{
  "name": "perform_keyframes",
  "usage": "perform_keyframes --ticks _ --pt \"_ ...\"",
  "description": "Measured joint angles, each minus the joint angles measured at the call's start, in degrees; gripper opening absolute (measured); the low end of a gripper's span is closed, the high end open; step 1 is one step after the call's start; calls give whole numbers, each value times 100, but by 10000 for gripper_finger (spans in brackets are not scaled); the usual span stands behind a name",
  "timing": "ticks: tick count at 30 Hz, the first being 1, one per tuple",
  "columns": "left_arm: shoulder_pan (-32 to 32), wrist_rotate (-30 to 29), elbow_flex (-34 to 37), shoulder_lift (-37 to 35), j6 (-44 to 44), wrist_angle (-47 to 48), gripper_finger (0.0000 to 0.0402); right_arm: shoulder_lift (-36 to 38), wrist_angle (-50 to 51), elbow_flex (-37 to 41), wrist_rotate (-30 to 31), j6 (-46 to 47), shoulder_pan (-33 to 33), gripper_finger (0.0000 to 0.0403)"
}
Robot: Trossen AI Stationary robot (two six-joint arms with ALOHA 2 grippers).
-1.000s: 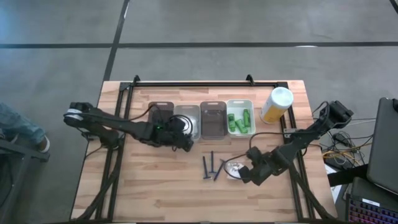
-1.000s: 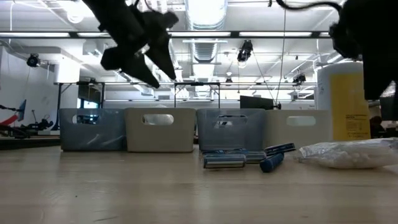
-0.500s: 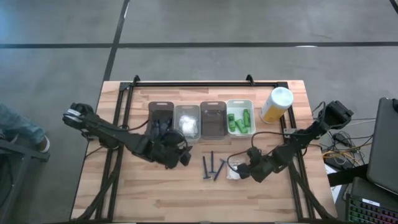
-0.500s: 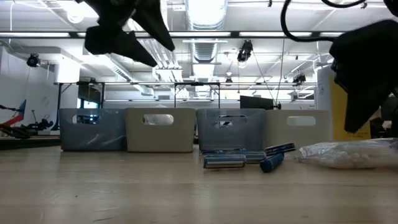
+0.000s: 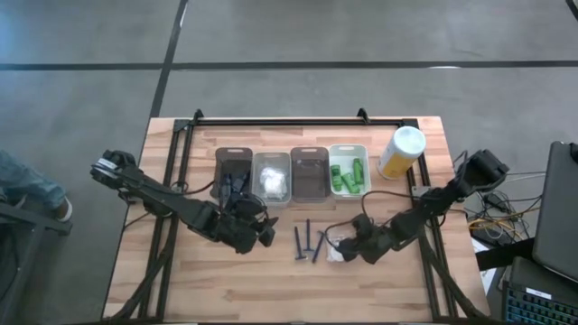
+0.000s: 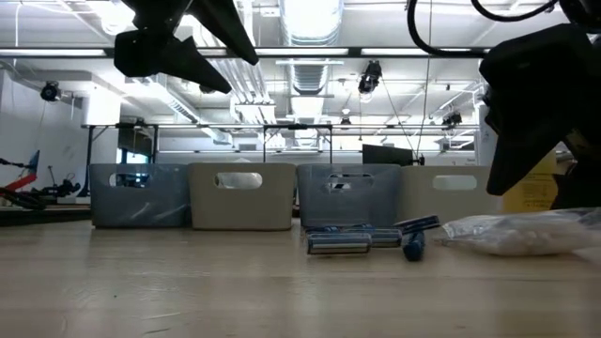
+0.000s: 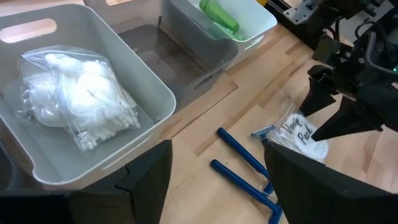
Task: Pick & Place Travel size toiletries
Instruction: Put the white cotton pack into the gray bin
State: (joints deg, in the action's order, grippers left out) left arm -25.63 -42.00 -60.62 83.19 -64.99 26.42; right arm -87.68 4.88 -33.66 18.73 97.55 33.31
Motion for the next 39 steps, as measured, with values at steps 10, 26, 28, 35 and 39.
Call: perform_keyframes --ticks 10,26,28,35,39 --pt "-10 4 2 3 0 -3 259 -284 150 -327 -61 -482 -1 265" --pt "-237 42 7 8 -98 -5 259 -745 155 -650 -486 -918 1 101" --pt "-291 44 7 8 -103 -10 259 -728 131 -650 -436 -833 54 64" --pt "-468 48 7 8 -267 -36 259 -385 217 -709 -174 -1005 108 18" --pt "-574 -1 11 10 -482 -208 259 -196 217 -975 43 -1314 108 12"
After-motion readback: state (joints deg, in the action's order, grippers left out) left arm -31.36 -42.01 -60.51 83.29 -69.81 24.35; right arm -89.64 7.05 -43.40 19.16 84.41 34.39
